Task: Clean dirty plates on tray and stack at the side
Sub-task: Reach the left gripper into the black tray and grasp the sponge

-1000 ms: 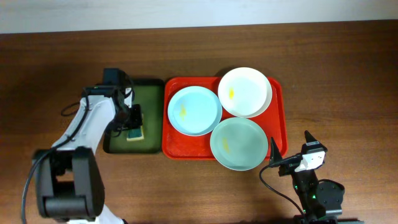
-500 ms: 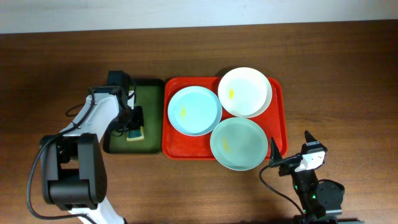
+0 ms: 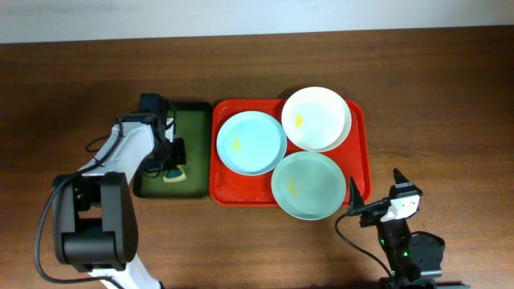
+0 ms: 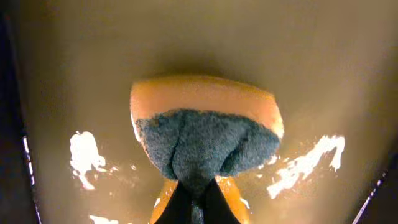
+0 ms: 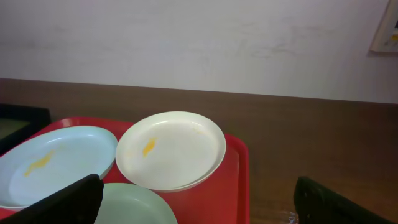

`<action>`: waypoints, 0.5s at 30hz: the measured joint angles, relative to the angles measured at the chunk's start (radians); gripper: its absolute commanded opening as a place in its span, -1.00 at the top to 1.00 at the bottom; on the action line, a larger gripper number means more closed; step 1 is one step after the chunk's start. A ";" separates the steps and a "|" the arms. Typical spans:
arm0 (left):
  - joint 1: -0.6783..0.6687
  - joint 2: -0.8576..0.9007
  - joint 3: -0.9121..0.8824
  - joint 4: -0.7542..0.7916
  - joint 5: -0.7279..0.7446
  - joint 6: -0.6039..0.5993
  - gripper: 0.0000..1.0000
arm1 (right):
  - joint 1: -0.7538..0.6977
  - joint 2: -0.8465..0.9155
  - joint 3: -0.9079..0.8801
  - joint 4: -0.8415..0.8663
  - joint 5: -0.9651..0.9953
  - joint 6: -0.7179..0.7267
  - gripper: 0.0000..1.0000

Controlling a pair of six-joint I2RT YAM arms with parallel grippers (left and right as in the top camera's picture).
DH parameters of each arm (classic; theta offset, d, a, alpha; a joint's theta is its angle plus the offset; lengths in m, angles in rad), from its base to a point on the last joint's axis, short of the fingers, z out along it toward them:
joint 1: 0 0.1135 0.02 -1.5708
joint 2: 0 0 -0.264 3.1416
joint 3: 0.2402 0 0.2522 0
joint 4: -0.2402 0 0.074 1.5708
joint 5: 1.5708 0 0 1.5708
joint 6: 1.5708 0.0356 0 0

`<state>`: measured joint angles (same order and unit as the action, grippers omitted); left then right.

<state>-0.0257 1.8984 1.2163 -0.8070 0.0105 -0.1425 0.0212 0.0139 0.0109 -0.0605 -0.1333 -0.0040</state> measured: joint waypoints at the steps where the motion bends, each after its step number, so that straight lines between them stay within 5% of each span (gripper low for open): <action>1: 0.000 -0.007 0.003 -0.011 0.000 0.000 1.00 | 0.000 0.000 0.000 0.000 0.000 0.000 -0.97; 10: 0.000 -0.468 0.029 0.010 -0.066 0.003 1.00 | 0.000 0.000 0.000 0.000 0.000 0.000 -0.97; 15: 0.000 -0.460 0.028 -0.041 -0.072 0.003 1.00 | 0.000 0.000 0.000 0.000 0.000 0.000 -0.97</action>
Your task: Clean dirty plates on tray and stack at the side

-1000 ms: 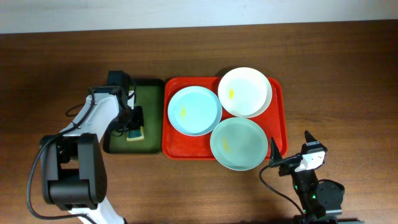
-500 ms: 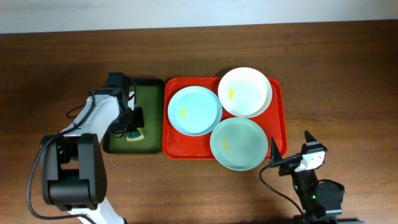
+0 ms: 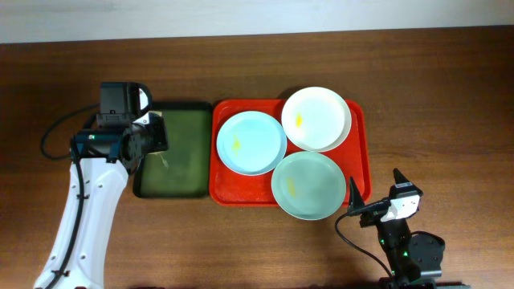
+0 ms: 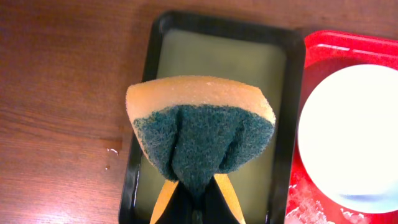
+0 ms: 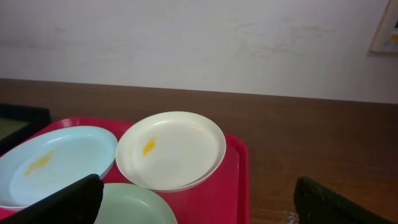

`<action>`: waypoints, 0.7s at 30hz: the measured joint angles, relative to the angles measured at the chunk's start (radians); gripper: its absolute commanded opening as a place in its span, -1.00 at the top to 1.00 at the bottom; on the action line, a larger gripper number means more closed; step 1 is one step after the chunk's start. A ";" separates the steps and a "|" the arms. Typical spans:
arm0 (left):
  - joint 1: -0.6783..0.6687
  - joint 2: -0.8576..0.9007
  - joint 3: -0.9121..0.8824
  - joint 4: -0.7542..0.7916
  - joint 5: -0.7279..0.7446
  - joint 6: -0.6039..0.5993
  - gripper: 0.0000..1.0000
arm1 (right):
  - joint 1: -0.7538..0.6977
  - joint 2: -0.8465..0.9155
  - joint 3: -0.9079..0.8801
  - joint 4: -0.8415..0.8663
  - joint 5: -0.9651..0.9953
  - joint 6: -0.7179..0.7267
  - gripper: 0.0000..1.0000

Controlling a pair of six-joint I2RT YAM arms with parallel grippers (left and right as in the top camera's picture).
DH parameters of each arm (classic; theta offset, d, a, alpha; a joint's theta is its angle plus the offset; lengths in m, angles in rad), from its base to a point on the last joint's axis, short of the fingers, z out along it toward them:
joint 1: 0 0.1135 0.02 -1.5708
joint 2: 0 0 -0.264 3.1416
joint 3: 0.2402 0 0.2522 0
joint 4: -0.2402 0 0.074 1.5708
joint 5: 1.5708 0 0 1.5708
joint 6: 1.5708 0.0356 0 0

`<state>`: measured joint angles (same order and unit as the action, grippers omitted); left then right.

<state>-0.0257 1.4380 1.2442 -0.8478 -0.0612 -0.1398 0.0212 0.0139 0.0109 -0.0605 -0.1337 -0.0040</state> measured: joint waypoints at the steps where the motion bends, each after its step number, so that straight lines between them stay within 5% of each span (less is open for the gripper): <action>1: 0.000 0.006 -0.003 -0.001 0.000 0.000 1.00 | 0.000 0.000 0.000 0.000 0.000 0.000 -0.97; 21: 0.000 0.089 -0.031 -0.036 0.000 0.000 1.00 | 0.000 0.000 0.000 0.000 0.000 0.001 -0.97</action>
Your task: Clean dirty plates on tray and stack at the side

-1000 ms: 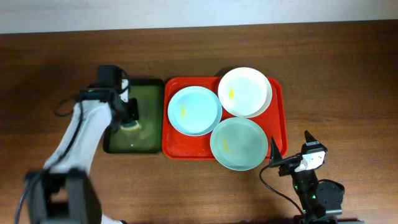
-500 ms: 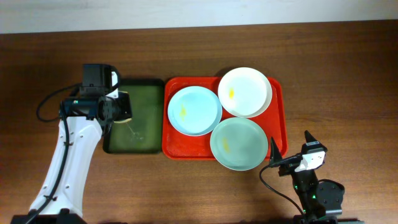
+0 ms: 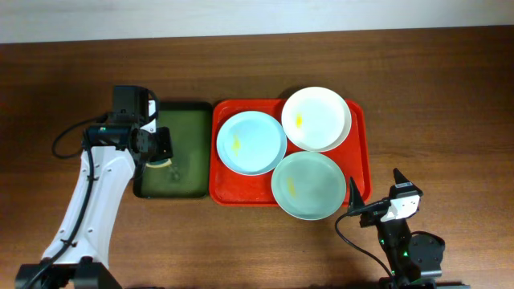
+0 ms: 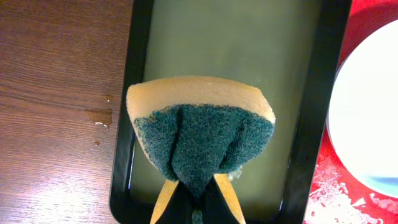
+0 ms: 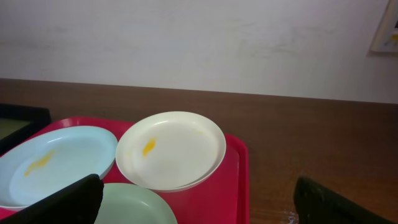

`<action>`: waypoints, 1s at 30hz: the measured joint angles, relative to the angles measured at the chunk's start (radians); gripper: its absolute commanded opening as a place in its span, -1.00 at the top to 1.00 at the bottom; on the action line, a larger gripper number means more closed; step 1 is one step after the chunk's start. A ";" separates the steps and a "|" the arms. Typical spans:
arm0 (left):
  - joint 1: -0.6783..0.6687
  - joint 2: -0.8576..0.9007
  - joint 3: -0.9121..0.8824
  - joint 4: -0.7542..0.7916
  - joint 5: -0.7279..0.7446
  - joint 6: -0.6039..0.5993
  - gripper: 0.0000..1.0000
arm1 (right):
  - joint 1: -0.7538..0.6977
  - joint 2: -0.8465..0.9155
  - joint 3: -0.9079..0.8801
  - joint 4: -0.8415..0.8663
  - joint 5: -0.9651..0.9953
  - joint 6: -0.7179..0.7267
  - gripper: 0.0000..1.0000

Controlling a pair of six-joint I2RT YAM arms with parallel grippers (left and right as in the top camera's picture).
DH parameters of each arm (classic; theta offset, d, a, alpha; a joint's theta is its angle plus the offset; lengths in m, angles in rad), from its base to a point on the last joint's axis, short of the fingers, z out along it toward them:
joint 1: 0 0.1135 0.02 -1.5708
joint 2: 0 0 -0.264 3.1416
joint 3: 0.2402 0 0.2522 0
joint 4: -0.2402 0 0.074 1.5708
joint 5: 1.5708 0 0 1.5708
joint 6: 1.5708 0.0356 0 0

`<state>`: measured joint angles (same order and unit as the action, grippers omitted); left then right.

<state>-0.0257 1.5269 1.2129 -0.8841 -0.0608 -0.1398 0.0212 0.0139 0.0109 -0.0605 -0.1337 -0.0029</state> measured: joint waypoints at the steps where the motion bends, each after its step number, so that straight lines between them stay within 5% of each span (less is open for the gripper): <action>1: 0.000 0.000 0.000 0.006 0.000 0.000 1.00 | 0.000 0.000 0.000 0.000 0.000 -0.002 -0.97; 30: 0.000 0.004 -0.082 0.208 0.027 0.000 1.00 | 0.000 0.000 0.000 0.000 0.000 0.000 -0.97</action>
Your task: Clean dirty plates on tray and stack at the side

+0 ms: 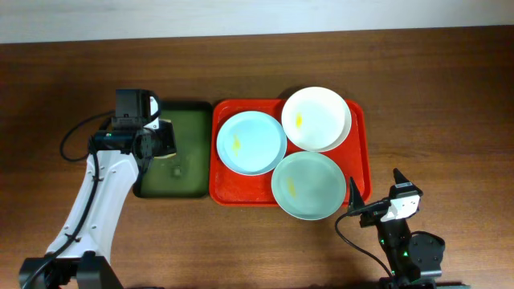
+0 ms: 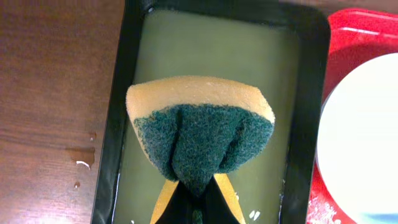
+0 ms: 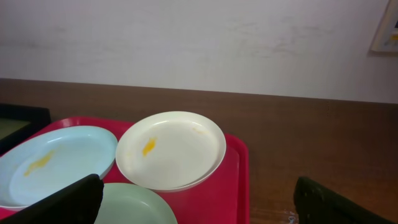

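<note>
On the red tray (image 1: 360, 156) lie three plates with yellow smears: a light blue one (image 1: 250, 142), a white one (image 1: 316, 118) and a pale green one (image 1: 308, 185). My left gripper (image 1: 161, 143) is shut on a yellow sponge with a dark green scouring side (image 2: 200, 132), held over the left part of the black basin (image 2: 309, 81) of greenish water. My right gripper (image 1: 376, 206) stands open near the table's front, right of the green plate. The white plate (image 3: 170, 149) and blue plate (image 3: 53, 163) show in the right wrist view.
The black basin (image 1: 201, 112) sits directly left of the red tray. Water drops (image 2: 79, 158) lie on the brown wood left of the basin. A white wall (image 3: 199, 43) stands behind the table.
My left gripper with the sponge has shifted slightly toward the far end of the basin. The right arm and the plates are unchanged.
The left gripper held the sponge down in the basin water. Then it held the sponge up over the basin's far left edge, later over the basin's left part, where it still hangs. The right gripper stayed open and still throughout.
</note>
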`<action>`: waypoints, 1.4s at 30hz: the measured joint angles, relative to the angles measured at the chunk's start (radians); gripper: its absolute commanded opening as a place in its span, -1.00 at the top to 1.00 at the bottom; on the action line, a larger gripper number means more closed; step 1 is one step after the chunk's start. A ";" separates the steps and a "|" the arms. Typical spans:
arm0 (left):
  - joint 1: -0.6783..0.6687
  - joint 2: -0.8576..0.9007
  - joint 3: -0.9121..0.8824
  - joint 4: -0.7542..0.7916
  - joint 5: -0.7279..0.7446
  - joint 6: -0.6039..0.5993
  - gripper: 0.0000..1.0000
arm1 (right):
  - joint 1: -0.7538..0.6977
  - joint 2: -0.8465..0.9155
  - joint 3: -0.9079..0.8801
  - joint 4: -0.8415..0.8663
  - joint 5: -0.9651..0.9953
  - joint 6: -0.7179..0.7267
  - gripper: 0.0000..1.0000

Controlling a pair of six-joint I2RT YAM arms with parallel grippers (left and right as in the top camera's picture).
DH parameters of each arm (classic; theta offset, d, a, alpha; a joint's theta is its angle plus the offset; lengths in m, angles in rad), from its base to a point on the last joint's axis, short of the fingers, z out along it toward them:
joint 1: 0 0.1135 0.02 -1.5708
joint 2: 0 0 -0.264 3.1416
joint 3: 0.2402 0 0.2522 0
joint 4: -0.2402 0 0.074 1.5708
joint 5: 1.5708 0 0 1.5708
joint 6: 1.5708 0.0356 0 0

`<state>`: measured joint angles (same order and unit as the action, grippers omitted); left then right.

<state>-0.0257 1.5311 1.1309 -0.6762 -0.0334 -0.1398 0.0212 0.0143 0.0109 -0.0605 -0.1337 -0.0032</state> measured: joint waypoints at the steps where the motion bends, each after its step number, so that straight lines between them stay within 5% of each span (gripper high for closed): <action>1: 0.000 0.000 0.000 0.010 0.000 0.000 1.00 | 0.000 0.000 0.000 0.000 0.000 0.000 -0.97; 42: 0.000 0.000 0.000 -0.019 0.057 0.000 1.00 | 0.000 0.000 0.000 0.000 0.000 -0.001 -0.97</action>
<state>-0.0257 1.5311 1.1309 -0.6952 0.0235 -0.1398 0.0212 0.0143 0.0109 -0.0605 -0.1333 -0.0040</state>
